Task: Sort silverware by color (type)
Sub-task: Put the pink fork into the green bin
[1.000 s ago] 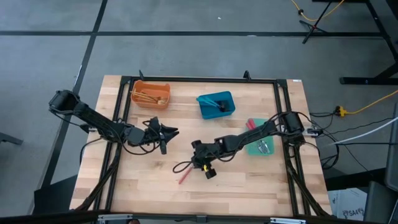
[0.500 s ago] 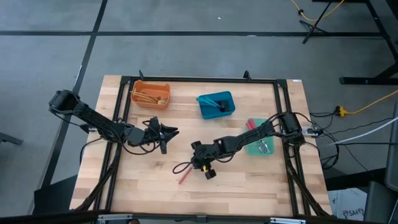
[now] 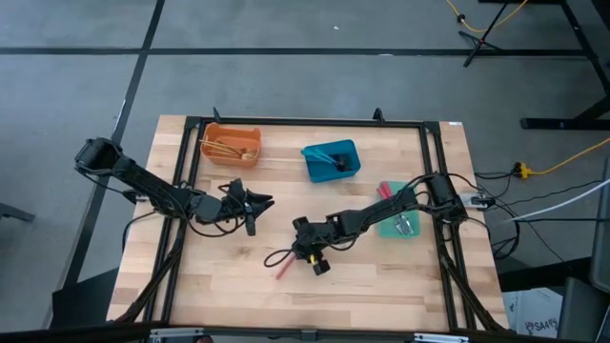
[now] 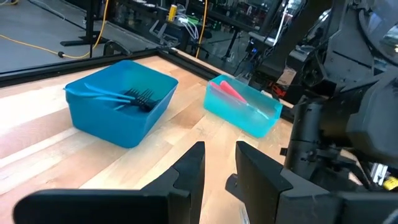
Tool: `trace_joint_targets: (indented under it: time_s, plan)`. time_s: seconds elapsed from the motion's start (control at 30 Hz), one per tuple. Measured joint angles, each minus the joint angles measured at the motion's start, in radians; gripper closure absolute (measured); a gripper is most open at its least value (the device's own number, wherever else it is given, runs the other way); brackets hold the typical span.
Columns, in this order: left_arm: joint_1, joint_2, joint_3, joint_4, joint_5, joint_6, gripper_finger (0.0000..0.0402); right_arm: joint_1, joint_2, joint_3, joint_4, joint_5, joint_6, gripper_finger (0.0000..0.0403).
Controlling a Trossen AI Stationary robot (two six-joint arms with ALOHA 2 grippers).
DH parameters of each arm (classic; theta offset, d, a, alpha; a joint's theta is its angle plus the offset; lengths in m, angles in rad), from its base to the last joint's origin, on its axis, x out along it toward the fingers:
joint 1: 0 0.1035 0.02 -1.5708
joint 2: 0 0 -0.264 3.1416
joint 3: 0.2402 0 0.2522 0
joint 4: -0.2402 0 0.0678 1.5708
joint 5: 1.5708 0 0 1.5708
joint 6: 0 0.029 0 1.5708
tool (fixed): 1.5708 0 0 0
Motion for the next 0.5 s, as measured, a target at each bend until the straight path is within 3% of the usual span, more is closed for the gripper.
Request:
trace_joint_targets:
  time_s: [0.37,0.5]
  plan:
    - [0.0,0.0,0.0,0.0,-0.002,0.0,0.0318,0.0,0.001,0.0,-0.043,0.01,0.01,0.0277]
    - [0.0,0.0,0.0,0.0,-0.002,0.0,0.0318,0.0,0.001,0.0,-0.046,0.01,0.01,0.0301]
